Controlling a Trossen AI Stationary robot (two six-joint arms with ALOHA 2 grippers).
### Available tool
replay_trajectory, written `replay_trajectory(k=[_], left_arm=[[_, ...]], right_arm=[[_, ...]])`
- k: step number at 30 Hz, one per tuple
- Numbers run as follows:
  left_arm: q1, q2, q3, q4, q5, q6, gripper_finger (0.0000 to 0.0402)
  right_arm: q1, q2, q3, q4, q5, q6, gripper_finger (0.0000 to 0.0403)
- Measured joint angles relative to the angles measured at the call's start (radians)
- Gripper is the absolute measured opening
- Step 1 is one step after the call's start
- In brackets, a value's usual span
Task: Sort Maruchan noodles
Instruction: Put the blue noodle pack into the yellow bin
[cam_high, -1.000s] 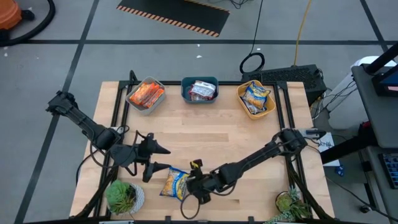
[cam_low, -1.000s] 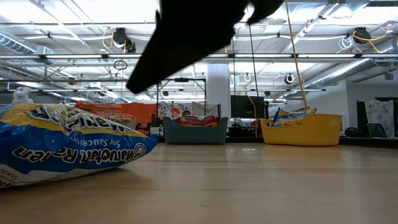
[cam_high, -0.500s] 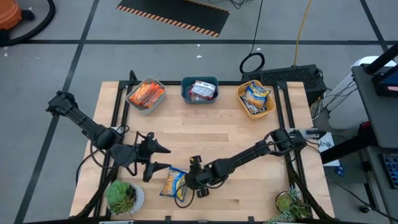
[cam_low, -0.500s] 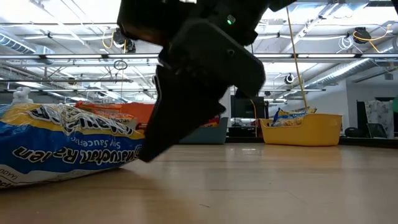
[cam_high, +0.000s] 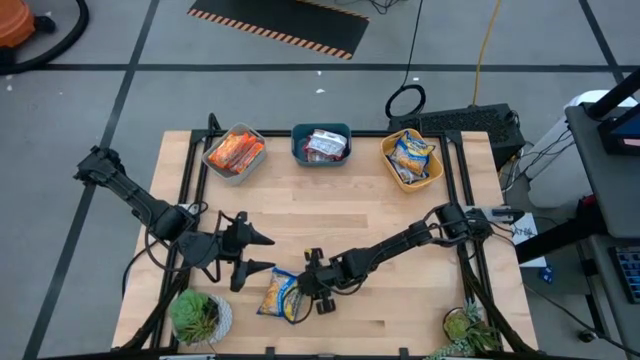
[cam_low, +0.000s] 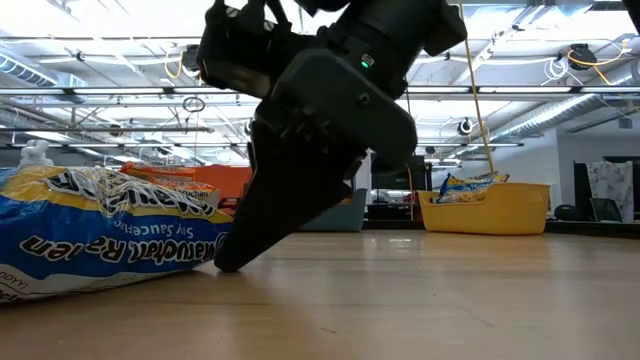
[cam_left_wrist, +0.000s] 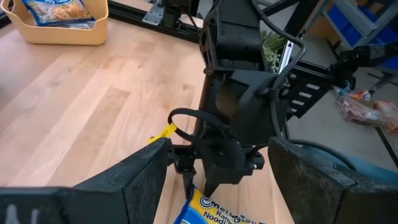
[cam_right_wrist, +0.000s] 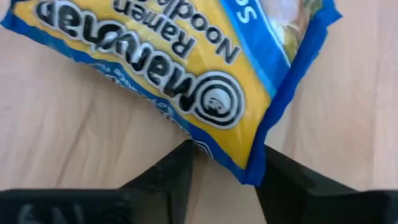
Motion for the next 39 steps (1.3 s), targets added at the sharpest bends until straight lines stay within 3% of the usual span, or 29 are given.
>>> replay_trajectory(k=[9,17,28,39], left_arm=[[0.000,0.000,0.000,-0.005,-0.001,0.035,0.0278],[0.000,0.004,0.000,-0.065,-0.009,0.035,0.0278],[0.020,0.077,-0.001,-0.070,-0.010,0.030,0.0278],[0.025,0.115,-0.001,0.109,-0.001,0.095,0.0278]], right_arm=[[-0.003,-0.004,0.005,0.000,-0.005,-0.071,0.0015],[0.012,-0.035,0.056,-0.084,0.065,-0.122,0.0001],[0.115,-0.211,0.063,-0.100,0.531,-0.276,0.0000],[0.193,-0.284,0.063,-0.101,0.789,-0.387,0.0000]])
